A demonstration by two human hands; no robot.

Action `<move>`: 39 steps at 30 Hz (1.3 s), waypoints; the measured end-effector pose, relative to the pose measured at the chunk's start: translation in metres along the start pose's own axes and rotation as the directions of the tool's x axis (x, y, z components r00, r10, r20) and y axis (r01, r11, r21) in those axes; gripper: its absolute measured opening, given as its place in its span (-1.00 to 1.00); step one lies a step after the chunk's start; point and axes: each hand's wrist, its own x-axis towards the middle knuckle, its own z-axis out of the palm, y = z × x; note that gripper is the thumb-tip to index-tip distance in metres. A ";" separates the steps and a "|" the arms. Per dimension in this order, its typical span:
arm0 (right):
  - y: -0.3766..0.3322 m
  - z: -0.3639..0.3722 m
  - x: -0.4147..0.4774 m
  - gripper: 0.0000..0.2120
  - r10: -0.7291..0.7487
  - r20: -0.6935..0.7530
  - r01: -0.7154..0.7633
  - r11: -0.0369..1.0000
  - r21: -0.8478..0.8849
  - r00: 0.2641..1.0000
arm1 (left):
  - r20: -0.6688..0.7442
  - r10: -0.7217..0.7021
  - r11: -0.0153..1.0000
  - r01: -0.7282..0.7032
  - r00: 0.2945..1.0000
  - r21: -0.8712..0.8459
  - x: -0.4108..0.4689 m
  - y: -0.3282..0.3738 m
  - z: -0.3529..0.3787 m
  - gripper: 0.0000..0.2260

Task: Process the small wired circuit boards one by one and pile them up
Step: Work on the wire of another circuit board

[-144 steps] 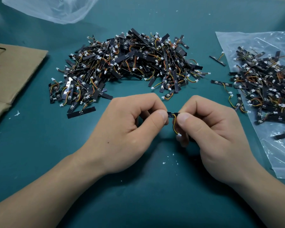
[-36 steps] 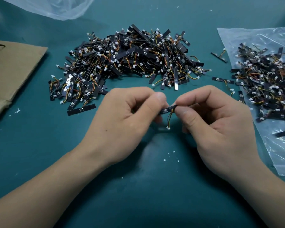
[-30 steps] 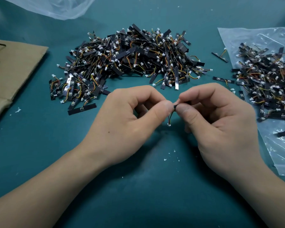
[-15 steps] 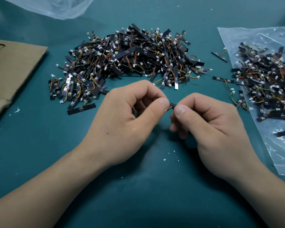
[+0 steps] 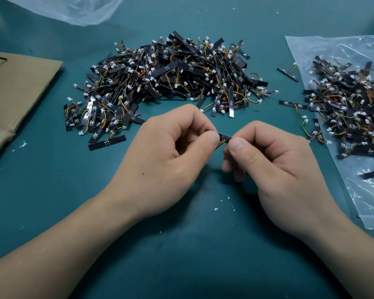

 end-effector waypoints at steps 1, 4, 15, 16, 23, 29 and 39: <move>0.000 0.000 0.000 -0.79 -0.003 -0.002 0.003 1.000 0.007 1.000 | -0.004 -0.002 1.000 0.001 1.000 -0.014 0.000 0.000 0.000 -0.87; -0.001 0.001 0.000 -0.80 -0.007 0.002 0.007 1.000 0.018 1.000 | -0.018 -0.005 1.000 0.004 1.000 -0.020 0.001 -0.001 0.000 -0.87; 0.000 0.000 0.000 -0.80 -0.001 -0.006 0.001 0.999 0.039 1.000 | 0.006 0.010 1.000 -0.009 1.000 -0.012 0.001 0.000 0.001 -0.86; 0.000 0.000 0.000 -0.80 0.003 -0.006 -0.003 0.999 0.042 1.000 | 0.005 0.011 1.000 -0.011 1.000 -0.002 0.001 0.000 0.001 -0.86; 0.000 0.000 0.000 -0.79 -0.002 0.012 0.002 0.998 0.058 1.000 | 0.003 0.023 1.000 -0.023 1.000 0.012 0.000 0.001 0.000 -0.86; 0.000 0.000 0.000 -0.79 -0.001 0.012 0.000 0.999 0.046 1.000 | 0.004 0.024 1.000 -0.024 1.000 0.016 0.000 0.001 -0.001 -0.85; -0.001 -0.001 0.000 -0.79 0.003 0.018 -0.004 0.999 0.037 1.000 | 0.018 0.040 0.999 -0.040 0.999 0.027 -0.001 0.001 0.000 -0.85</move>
